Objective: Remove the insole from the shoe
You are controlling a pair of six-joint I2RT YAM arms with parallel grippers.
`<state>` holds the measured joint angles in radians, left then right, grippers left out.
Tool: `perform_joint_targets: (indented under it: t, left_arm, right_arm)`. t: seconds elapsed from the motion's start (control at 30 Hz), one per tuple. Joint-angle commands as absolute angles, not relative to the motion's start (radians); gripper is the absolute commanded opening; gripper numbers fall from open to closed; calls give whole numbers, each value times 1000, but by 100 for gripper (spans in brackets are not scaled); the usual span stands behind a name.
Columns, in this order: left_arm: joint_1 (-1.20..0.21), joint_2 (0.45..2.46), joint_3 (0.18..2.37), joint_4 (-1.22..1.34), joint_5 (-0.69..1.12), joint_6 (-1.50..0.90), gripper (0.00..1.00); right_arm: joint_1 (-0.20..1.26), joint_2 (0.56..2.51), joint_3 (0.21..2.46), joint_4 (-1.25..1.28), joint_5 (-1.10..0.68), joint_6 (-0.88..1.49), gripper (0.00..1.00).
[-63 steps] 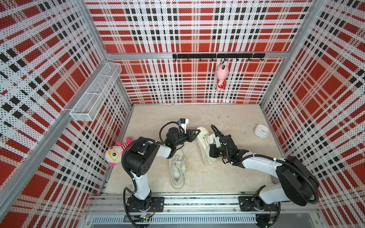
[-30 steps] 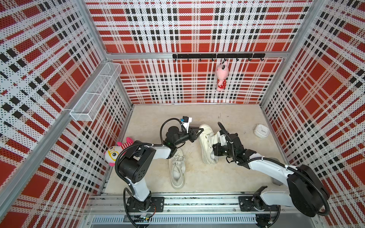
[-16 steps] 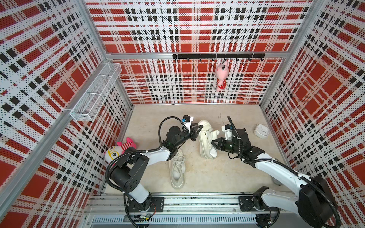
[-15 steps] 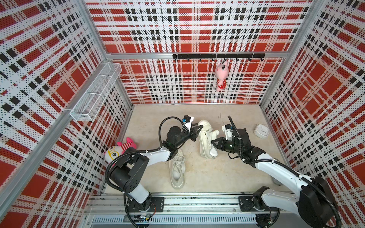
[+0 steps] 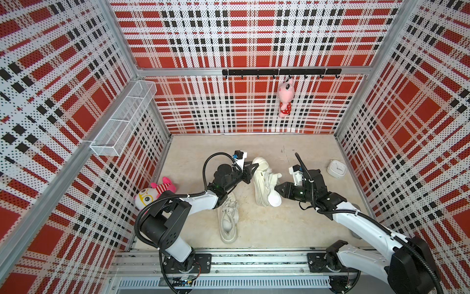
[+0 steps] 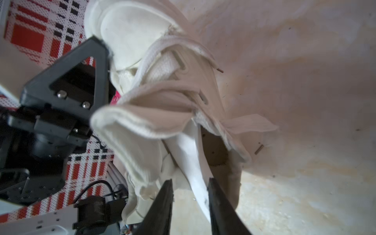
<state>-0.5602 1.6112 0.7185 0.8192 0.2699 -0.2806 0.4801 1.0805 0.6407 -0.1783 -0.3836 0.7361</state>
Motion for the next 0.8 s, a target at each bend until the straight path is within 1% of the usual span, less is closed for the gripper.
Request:
perform_joint_targets:
  t: [0.0,0.07,0.13,0.27,0.37,0.47,0.57,0.67,0.77]
  left_arm:
    - [-548,1624,725,865,289,-292,15]
    - [-548,1634,733,865,306,-300,15]
    - [-547,1642,737,864,314,-302,15]
    - [-545,1646,738,865,316,-306,15]
    - [-544,1646,737,865,319,-307,15]
    - [-545,1645,738,865,319,-308,15]
    - [-546,1646,738,863,315,-309,15]
    - [-547,1647,739,862,310,-310,15]
    - [-548,1646,741,858,301,-311,14]
  right_arm:
    - [471,1018,621,-229,-352,512,53]
    - [471,1012,584,-187,-388,463,63]
    - [471,1028,544,-141,-428,442,69]
    - [471,1102,510,-48,-476,462,70]
    - [471,1153,510,-2,-493,475,68]
    - [471,1173,511,31,-513,486,64]
    - [471,1174,509,34,-517,491,57]
    - [472,1162,506,21,-511,496,47]
    - [471,1143,506,-11,-491,499,30]
